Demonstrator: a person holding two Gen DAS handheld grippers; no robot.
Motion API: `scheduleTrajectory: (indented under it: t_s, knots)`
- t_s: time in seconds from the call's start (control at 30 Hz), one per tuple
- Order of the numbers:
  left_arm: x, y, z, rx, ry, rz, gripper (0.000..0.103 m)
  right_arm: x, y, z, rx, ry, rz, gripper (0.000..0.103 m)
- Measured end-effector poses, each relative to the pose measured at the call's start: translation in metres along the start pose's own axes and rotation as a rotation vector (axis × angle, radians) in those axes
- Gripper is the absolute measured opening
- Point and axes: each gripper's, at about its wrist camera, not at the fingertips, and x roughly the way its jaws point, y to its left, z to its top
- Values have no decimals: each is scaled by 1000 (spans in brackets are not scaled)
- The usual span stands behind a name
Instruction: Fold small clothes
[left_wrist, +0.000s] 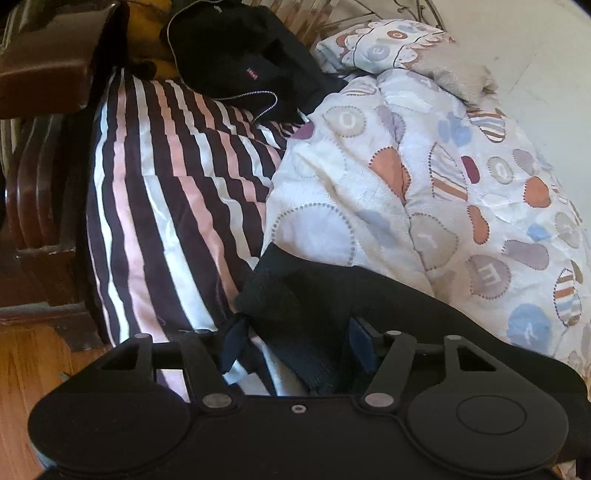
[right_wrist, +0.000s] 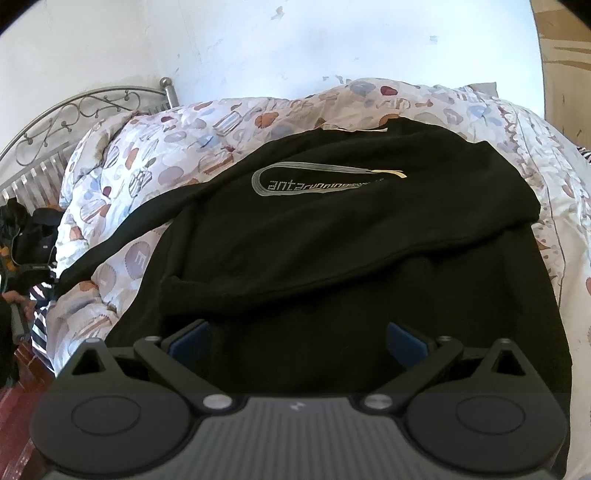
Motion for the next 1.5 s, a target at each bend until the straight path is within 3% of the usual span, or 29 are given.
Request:
scheduleTrajectory:
  t_s: [0.07,0.13,0.17,0.2,0.3,0.5,0.67,0.87,1.0,1.23,1.5]
  knots:
    - [2,-2,1,-2,0,1,62,0,2,0,-9,0,2,103]
    - [1,-1,0,-12,-9,-11,48,-1,3,-1,-13,0,4,103]
    - [1,-1,1,-18,-15,-4,26,-1,3,-1,-14,0,7,103]
    - [1,-1,2,-25,-13,12,19,-1,3,-1,-16,0,8,103]
    - [-5,2,3,-40,-32,7,12,-4,3,-1,-18,-6,8,103]
    - [-30,-10,13,-14,-111,5,9,-7,1,-2,-10,-14,15,103]
    - [-68,-41,51,63,-220,-57,9,-12,-1,-2,-1,-31,25,103]
    - [-134,-97,101,166,-395,-198,9,-19,-6,-3,30,-54,35,103]
    - [-174,-140,119,215,-468,-319,9,-25,-11,-5,49,-72,38,103]
    - [-240,-218,93,391,-522,-516,9,-41,-26,-10,104,-103,42,103]
    - [-320,-306,19,599,-526,-777,9,-66,-53,-13,166,-169,16,103]
